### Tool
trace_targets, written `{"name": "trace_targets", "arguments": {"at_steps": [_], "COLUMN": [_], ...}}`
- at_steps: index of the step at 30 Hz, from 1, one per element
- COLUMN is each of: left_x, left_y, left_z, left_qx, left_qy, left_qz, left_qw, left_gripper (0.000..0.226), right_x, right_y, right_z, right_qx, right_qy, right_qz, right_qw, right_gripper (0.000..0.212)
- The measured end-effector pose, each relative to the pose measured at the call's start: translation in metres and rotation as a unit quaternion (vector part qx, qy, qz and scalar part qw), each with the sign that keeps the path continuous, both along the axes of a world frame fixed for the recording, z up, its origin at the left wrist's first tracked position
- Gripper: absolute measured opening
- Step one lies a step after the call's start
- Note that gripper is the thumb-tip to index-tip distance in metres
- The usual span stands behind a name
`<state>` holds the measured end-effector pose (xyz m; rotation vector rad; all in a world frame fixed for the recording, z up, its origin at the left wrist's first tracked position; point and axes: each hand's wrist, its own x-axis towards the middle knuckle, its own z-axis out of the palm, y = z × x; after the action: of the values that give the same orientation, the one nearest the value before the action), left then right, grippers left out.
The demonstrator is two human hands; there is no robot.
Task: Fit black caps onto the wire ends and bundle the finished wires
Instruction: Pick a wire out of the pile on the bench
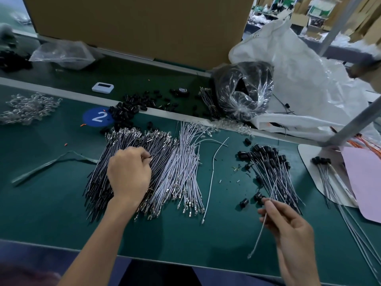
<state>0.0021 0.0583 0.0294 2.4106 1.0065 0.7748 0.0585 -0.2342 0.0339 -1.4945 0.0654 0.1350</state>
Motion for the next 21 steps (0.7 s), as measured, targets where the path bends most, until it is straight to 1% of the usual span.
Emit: {"name": "trace_targets", "arguments": {"at_steps": [2, 3, 5, 7, 10, 13, 16, 21], "left_x": [-0.002, -0.003, -0.005, -0.008, -0.011, -0.012, -0.012, -0.015], "left_y": [-0.006, -0.010, -0.022, -0.036, -0.059, -0.075, -0.082, -0.087], "left_z": [0.008, 0.013, 0.020, 0.021, 0.019, 0.014, 0.008, -0.001], "left_qx": [0.034, 0.053, 0.092, 0.122, 0.142, 0.155, 0.160, 0.163], "left_qy": [-0.069, -0.106, -0.170, -0.203, -0.204, -0.199, -0.189, -0.178], "left_qz": [-0.037, -0.072, -0.167, -0.261, -0.350, -0.407, -0.437, -0.461], "left_qw": [0.996, 0.990, 0.967, 0.936, 0.903, 0.878, 0.864, 0.854], "left_gripper": [0.010, 0.012, 0.016, 0.020, 0.024, 0.027, 0.023, 0.019], "right_x": [0.002, 0.004, 0.008, 0.012, 0.019, 0.018, 0.016, 0.015], "right_y": [0.006, 0.011, 0.023, 0.036, 0.059, 0.083, 0.097, 0.104], "right_z": [0.005, 0.010, 0.022, 0.034, 0.043, 0.042, 0.041, 0.039], "right_qx": [-0.008, -0.009, -0.010, -0.011, -0.042, -0.039, 0.004, 0.037], "right_qy": [-0.008, -0.016, -0.039, -0.054, -0.033, 0.007, 0.052, 0.073], "right_qz": [0.007, 0.012, 0.027, 0.052, 0.116, 0.173, 0.179, 0.177], "right_qw": [1.000, 1.000, 0.999, 0.997, 0.992, 0.984, 0.982, 0.981], "right_gripper": [0.021, 0.018, 0.015, 0.013, 0.005, 0.013, 0.016, 0.016]}}
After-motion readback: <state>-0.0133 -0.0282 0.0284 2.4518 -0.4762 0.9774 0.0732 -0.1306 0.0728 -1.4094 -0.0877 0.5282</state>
